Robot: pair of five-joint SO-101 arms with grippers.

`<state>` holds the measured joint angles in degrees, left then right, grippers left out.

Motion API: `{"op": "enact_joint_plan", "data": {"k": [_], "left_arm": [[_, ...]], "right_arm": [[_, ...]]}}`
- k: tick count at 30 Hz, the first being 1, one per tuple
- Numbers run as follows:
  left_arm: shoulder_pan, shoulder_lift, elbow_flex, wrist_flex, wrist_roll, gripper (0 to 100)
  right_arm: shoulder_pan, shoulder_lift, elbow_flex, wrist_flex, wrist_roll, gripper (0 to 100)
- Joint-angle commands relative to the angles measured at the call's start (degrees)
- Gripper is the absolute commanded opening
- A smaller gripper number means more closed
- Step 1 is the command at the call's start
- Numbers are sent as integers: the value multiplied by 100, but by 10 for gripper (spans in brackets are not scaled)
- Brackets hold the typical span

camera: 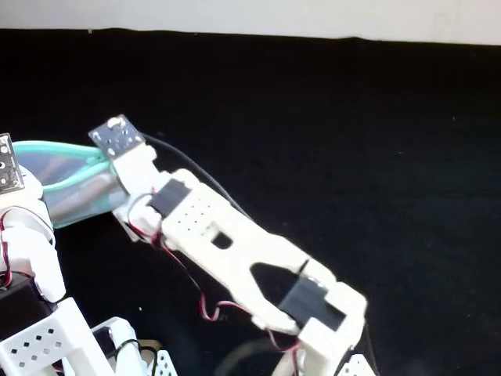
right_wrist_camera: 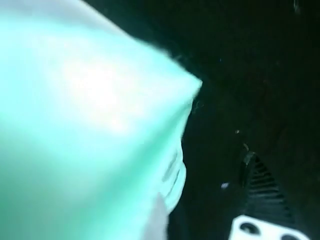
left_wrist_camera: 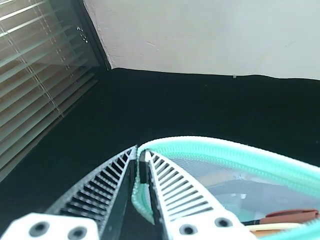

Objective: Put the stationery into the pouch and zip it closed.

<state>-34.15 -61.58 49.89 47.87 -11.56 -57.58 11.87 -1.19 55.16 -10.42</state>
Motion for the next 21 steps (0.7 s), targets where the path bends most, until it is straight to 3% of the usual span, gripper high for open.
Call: {"op": "enact_joint_plan", "data": {"k": [1,5,16,21], "left_arm": [[110,127,207,-9,44,7],[101,127,207,-9,53,7],[101,127,224,0,53,7],[101,127,224,0,53,7]], "right_arm": [[66,-813,1033,-892,360,235],[145,-1402,2220,-1675,598,0],[1789,-2932,2958,-1903,633,8],[1736,-3468,3442,-1921,642,9]]}}
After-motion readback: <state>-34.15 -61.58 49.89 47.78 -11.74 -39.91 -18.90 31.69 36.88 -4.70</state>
